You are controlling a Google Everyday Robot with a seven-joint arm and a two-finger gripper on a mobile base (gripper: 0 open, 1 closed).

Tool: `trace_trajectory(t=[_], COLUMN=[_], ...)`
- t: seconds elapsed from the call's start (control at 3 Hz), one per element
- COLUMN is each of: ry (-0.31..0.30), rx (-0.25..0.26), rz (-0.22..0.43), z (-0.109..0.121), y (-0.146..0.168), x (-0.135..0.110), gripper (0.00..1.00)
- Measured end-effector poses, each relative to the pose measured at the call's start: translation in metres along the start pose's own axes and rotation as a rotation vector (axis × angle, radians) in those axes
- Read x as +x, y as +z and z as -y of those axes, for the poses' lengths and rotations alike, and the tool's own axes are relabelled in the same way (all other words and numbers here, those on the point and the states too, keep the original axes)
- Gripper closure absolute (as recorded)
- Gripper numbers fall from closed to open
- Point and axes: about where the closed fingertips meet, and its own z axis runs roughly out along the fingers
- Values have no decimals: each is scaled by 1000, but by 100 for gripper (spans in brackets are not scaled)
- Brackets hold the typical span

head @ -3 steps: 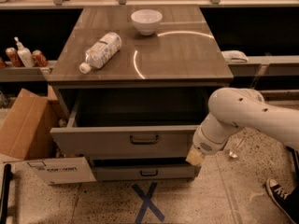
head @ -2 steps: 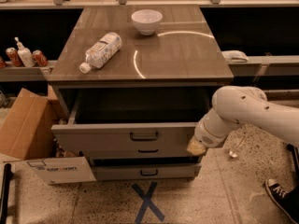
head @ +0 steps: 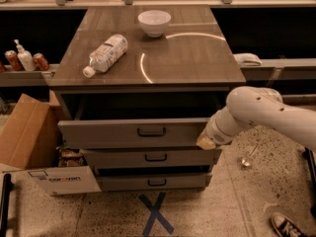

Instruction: Close top drawer

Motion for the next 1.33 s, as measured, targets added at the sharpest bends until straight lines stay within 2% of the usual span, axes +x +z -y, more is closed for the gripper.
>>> trace_trajectory(t=[0.33, 1.33], ry=[-32, -57], rx=[38, 59], rz=[37, 83], z=[18, 42], y=[0, 2], x=[-12, -33], gripper=[100, 100])
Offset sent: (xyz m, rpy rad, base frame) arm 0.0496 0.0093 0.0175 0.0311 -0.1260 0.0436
